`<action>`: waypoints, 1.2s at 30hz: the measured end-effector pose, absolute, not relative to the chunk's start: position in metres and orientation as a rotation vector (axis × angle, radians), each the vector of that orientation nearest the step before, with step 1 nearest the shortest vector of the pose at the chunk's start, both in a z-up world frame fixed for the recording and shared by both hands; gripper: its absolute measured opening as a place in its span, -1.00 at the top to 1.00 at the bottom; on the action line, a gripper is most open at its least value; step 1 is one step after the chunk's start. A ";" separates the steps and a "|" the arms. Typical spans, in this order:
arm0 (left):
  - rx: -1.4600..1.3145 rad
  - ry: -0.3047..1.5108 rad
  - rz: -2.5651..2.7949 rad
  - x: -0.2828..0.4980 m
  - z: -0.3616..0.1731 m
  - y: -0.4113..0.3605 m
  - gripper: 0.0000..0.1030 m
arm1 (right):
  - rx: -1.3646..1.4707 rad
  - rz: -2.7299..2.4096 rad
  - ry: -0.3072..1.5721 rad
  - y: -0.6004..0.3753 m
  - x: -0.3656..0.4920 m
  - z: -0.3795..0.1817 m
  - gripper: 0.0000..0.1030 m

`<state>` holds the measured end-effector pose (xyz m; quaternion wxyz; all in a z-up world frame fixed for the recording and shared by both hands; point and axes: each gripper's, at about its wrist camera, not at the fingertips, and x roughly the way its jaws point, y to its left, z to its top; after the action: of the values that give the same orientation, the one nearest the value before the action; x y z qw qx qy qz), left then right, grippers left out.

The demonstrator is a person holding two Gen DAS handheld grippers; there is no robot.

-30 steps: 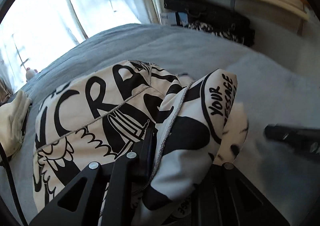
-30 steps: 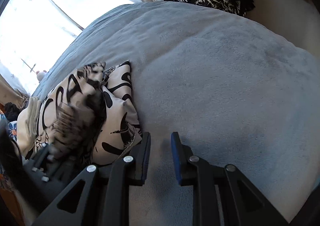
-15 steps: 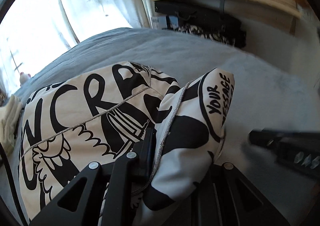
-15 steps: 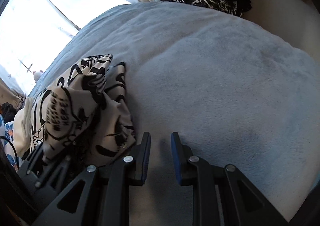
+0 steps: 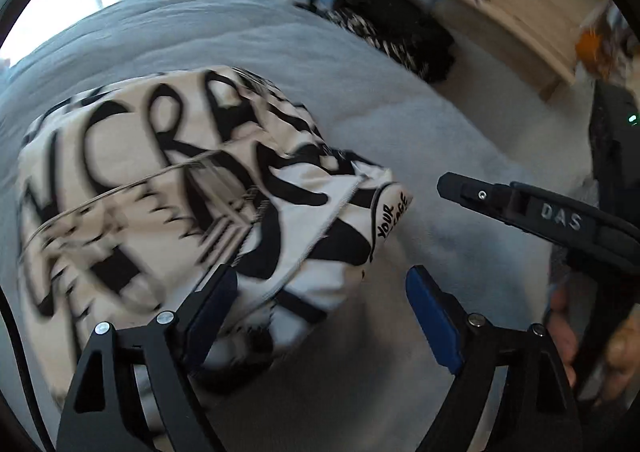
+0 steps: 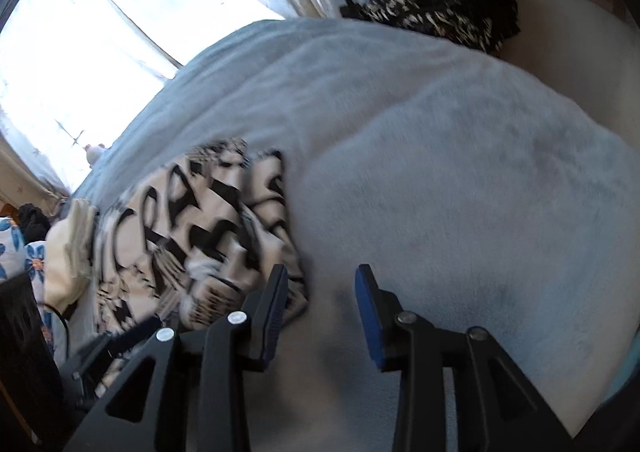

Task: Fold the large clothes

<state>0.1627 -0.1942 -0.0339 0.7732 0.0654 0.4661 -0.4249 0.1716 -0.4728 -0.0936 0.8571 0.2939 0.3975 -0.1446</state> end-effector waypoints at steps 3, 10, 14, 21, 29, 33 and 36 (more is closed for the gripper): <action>0.050 0.966 -0.848 0.166 -0.018 -0.152 -0.65 | 0.613 -0.229 0.827 -0.468 0.180 -0.080 0.32; 0.023 0.906 -0.541 0.210 -0.015 -0.067 -0.65 | 0.630 0.013 0.959 -0.448 0.232 -0.088 0.32; -0.001 0.980 -0.479 0.239 -0.036 -0.044 -0.65 | 0.627 0.042 1.085 -0.449 0.265 -0.113 0.31; -0.067 1.049 -0.526 0.264 -0.062 -0.049 -0.65 | 0.673 0.161 1.212 -0.452 0.300 -0.149 0.30; -0.024 1.037 -0.533 0.262 -0.063 -0.069 -0.63 | 0.554 0.118 1.046 -0.448 0.270 -0.116 0.78; 0.029 0.966 -0.544 0.248 -0.057 -0.075 -0.55 | 0.525 0.060 0.978 -0.456 0.246 -0.113 0.79; 0.144 0.915 -0.493 0.239 -0.066 -0.091 -0.55 | 0.543 0.032 1.027 -0.455 0.246 -0.148 0.79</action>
<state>0.2385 -0.0910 -0.0662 0.8656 0.0689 0.4366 -0.2353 0.2460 -0.4553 -0.1476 0.8357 0.2565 0.4853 0.0151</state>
